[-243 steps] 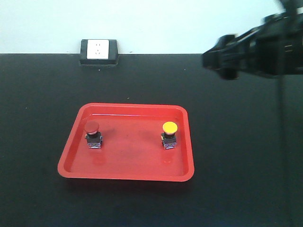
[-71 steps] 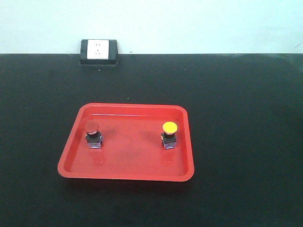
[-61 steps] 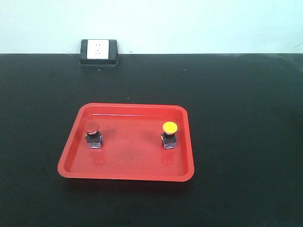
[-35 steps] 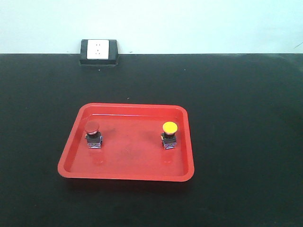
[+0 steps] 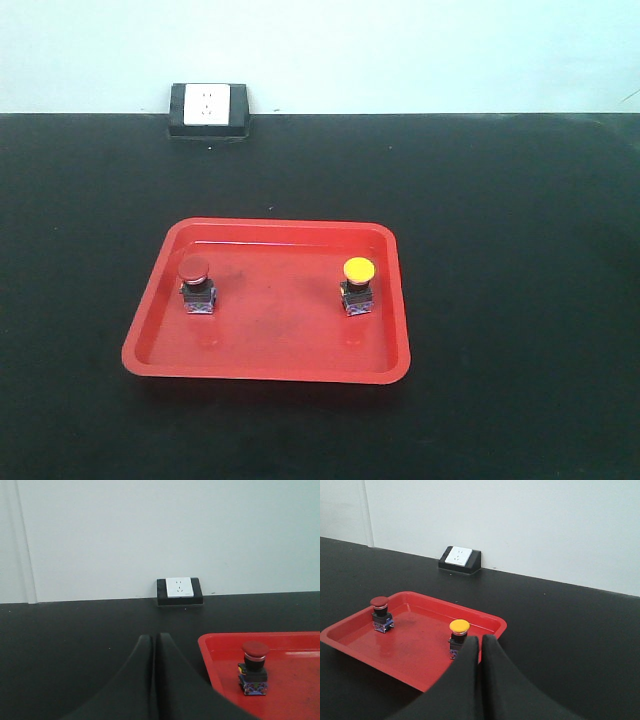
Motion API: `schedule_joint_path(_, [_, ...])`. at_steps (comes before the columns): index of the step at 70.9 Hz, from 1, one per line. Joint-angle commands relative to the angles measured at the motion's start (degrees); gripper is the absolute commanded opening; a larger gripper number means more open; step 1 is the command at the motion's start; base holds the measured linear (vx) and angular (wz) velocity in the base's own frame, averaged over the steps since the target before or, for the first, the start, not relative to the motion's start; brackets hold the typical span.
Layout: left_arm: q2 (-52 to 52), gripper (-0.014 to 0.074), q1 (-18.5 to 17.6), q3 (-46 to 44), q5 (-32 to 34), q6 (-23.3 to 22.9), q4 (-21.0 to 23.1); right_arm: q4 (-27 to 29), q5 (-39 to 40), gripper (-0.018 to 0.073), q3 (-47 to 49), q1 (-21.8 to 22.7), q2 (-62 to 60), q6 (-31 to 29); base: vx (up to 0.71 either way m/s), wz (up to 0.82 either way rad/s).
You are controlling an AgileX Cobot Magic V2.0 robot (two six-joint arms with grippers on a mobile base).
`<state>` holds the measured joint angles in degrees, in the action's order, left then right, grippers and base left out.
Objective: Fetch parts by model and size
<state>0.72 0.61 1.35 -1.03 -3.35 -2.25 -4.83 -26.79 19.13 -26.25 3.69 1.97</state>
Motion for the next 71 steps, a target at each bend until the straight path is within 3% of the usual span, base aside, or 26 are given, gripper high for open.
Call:
schedule_joint_path(1, [0.80, -0.0007, 0.07, -0.65, 4.06, -0.09, 0.60, -0.72, 4.10, -0.0010, 1.45, 0.16, 0.85, -0.16, 0.00, 0.00])
schedule_joint_path(71, [0.74, -0.0006, 0.07, -0.70, 2.20, -0.14, 0.66, -0.72, 4.10, -0.0010, 1.45, 0.16, 0.85, -0.16, 0.00, 0.00])
